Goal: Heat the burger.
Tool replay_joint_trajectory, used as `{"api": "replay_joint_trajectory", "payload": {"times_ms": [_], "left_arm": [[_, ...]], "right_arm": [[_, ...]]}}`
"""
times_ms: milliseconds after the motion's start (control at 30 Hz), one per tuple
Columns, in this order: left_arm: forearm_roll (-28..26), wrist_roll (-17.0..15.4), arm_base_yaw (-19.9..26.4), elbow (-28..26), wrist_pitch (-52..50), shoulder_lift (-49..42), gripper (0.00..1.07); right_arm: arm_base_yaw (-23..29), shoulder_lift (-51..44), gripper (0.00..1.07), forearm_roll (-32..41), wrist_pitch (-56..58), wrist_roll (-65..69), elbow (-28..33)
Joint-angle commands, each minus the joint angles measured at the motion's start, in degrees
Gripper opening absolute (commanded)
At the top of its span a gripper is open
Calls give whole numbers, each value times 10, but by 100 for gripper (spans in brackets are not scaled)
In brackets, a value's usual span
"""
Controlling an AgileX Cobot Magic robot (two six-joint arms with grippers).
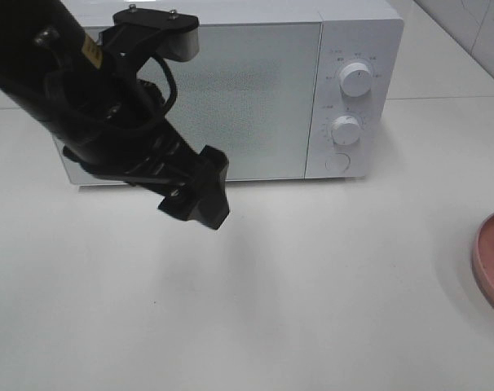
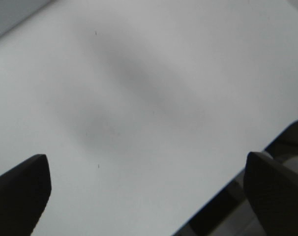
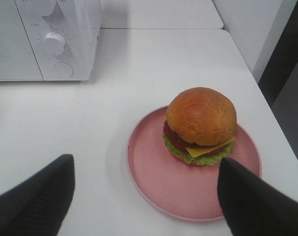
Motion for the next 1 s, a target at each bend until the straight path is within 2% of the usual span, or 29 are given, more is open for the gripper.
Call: {"api": "replay_joint_trajectory", "payload": {"times_ms": [33,133,200,233,300,333,367,400,500,567,667,733,767,833,1000], "left_arm": [[5,2,2,-3,89,-18,101],[5,-2,7,-3,104,-23,101],[3,-8,41,4,133,-34,101],[3,-8,41,4,133,-34,101],[0,-7,105,26,159,-57,101],[0,-7,105,26,159,-57,101],[-1,-6,125,33,164,-65,101],[-1,-6,167,49,169,-84,101],[-1,-6,189,57,171,-96,101],[-5,-7,266,84,187,-144,101],[-5,-10,286,90,195,-158,101],[-11,-21,337,112,213,-197,101],[-11,-21,337,112,213,-197,101],[-12,-21,374,143,215,-258,101],[-6,-21,381,187,213,-333,101]], "right_arm": [[-3,-16,76,-1,-4,-6,1],[-3,-16,76,-1,-4,-6,1],[-3,-16,76,-1,-4,-6,1],[-3,-16,76,-1,-4,-6,1],[-3,-16,76,-1,-4,-6,1],[-3,-16,76,-1,-4,-6,1],[-3,-16,76,-1,-4,-6,1],[-3,-16,76,-1,-4,-6,1],[-3,-16,76,-1,-4,-6,1],[-3,-16,76,-1,-4,-6,1],[-3,-16,76,-1,-4,-6,1],[-3,-16,76,-1,-4,-6,1],[-3,-16,76,-1,-4,-6,1],[-3,-16,76,-1,-4,-6,1],[-3,-16,76,-1,-4,-6,1]]}}
